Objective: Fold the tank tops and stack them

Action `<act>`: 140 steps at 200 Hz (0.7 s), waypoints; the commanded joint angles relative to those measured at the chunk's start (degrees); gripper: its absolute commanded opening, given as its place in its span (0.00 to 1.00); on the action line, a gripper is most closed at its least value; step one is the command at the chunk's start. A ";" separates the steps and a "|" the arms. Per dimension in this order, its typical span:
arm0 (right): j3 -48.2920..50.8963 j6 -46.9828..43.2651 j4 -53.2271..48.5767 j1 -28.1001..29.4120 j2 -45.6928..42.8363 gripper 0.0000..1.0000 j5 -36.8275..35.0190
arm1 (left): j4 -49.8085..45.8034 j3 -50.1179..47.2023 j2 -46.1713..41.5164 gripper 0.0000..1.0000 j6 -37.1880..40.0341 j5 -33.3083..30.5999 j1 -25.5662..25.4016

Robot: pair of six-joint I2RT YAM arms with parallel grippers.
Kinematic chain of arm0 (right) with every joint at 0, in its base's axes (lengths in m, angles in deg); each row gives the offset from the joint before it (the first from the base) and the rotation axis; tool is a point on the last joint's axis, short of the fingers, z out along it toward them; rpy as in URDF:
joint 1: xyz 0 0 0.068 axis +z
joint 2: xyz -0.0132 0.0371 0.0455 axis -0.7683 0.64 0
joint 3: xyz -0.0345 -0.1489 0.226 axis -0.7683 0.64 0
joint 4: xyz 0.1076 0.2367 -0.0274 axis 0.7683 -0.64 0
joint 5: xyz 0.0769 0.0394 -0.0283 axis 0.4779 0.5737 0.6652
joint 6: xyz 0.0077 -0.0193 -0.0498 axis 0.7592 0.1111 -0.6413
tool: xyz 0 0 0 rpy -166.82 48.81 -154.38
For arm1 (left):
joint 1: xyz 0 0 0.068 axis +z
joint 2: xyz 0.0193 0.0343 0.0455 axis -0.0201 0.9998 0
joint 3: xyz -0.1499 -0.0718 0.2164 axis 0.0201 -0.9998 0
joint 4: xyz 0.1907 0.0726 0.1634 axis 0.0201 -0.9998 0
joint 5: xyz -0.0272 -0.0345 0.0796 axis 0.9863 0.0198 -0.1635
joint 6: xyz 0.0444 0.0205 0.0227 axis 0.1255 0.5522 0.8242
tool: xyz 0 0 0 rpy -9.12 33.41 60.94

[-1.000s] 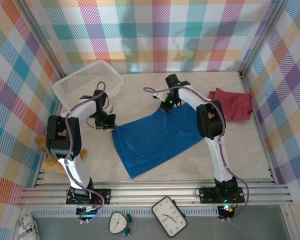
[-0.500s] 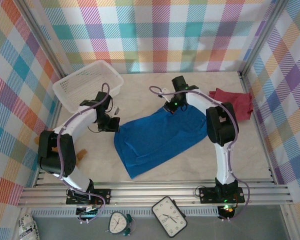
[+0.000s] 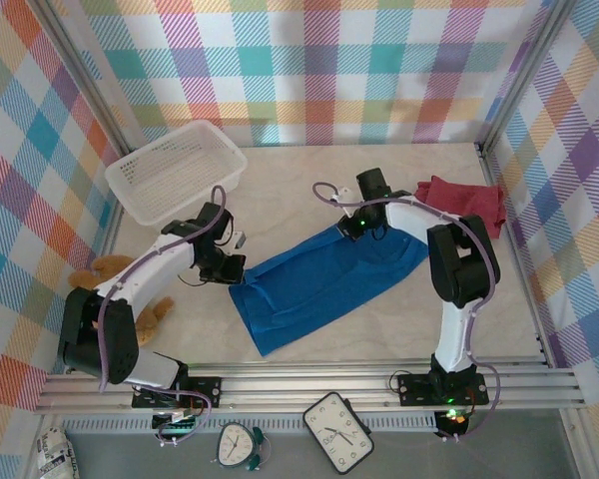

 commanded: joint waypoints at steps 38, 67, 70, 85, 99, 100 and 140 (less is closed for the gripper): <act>7.57 7.60 0.87 -0.41 -8.54 0.14 2.85 | 3.35 -6.62 -1.76 0.00 -4.39 1.20 -3.66; 10.51 8.37 -1.65 -0.36 -10.59 0.14 1.58 | 4.41 -8.84 -2.27 0.00 -6.74 -0.61 -5.04; 10.77 8.41 -1.94 -0.36 -10.61 0.15 1.45 | 4.25 -8.94 -2.31 0.00 -7.05 -0.96 -4.98; 12.00 8.62 -3.02 -0.21 -10.73 0.15 0.80 | 4.43 -9.82 -1.87 0.00 -8.24 -0.14 -5.17; 13.06 9.00 -3.80 -0.19 -10.71 0.16 0.58 | 5.26 -10.94 -1.78 0.00 -9.80 0.19 -5.83; 13.15 9.08 -3.86 -0.19 -10.73 0.16 0.50 | 5.28 -11.00 -1.79 0.00 -9.88 0.25 -5.87; 14.47 10.38 -7.27 -0.20 -10.07 0.28 -1.25 | 4.10 -11.87 -0.68 0.14 -14.82 0.06 -6.82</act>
